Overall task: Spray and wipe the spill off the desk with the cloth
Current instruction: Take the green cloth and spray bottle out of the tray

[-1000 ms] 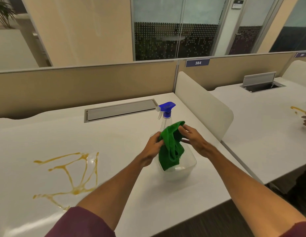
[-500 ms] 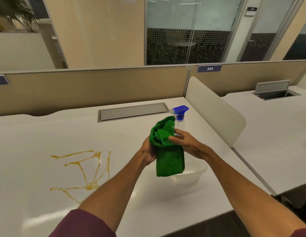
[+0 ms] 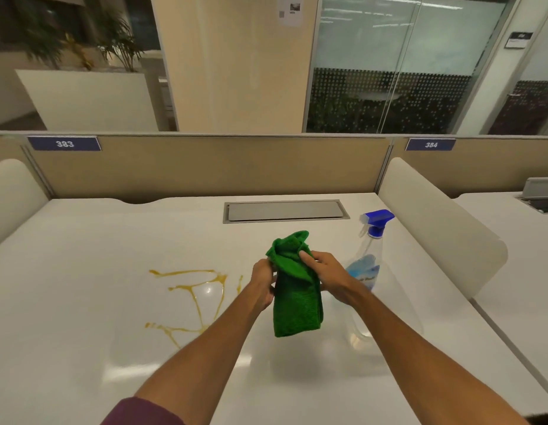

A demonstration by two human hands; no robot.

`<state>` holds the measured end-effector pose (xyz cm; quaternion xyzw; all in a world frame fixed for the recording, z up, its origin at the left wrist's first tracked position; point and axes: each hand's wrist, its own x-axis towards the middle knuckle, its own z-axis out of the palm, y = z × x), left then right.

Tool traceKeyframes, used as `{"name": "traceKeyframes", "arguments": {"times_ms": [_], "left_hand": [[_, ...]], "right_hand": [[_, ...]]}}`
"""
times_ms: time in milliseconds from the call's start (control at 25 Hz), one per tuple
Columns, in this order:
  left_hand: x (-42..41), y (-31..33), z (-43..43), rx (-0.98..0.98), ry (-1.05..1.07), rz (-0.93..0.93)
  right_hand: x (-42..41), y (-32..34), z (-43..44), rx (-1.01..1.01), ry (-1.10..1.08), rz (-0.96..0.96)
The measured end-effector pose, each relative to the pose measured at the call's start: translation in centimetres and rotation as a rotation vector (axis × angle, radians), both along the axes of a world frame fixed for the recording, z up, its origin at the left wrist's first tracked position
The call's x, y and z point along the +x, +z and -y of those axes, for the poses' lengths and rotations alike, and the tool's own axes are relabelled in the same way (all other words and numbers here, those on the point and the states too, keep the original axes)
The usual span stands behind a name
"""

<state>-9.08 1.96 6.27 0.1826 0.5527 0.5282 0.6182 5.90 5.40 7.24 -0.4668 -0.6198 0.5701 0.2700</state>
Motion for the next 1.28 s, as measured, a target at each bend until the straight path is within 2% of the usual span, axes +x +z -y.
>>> {"name": "traceKeyframes", "arguments": {"times_ms": [120, 200, 360, 480, 560, 680, 800, 880, 960, 1040, 1160, 1280], "left_hand": [[-2.0, -0.1, 0.9, 0.075, 0.059, 0.082], [-3.1, -0.7, 1.2, 0.162, 0.003, 0.151], [-3.9, -0.8, 1.6, 0.225, -0.13, 0.057], [-4.7, -0.9, 1.6, 0.192, -0.089, 0.117], [-5.5, -1.0, 1.6, 0.156, -0.031, 0.217], [-6.4, -1.1, 1.5, 0.178, 0.047, 0.335], [-7.0, -0.6, 1.5, 0.21, -0.016, 0.265], [-7.5, -0.4, 1.4, 0.222, -0.032, 0.169], [-7.9, 0.0, 1.3, 0.225, -0.061, 0.097], [-8.5, 0.5, 1.3, 0.219, -0.124, 0.046], [-10.3, 0.9, 1.5, 0.233, -0.205, 0.001], [-11.7, 0.5, 1.5, 0.27, -0.168, 0.011]], "right_hand": [[-2.2, 0.0, -0.1, -0.045, -0.018, -0.037], [-3.3, 0.4, -0.2, -0.045, -0.008, -0.039], [-4.9, 0.8, 0.0, 0.018, 0.082, -0.023], [-5.3, 0.7, -0.1, 0.025, 0.101, -0.039], [-5.2, 0.5, -0.4, 0.003, 0.068, -0.06], [-5.2, 0.2, -0.8, -0.092, -0.107, -0.137], [-4.8, 0.5, -1.3, -0.242, -0.249, -0.269], [-4.4, 0.6, -1.4, -0.304, -0.202, -0.348], [-4.3, 0.5, -1.5, -0.177, -0.074, -0.218], [-4.2, 0.3, -1.6, 0.011, -0.034, -0.091], [-3.8, 0.4, -2.3, 0.04, -0.094, -0.19], [-4.1, 1.6, -2.5, 0.046, 0.07, -0.249]]}}
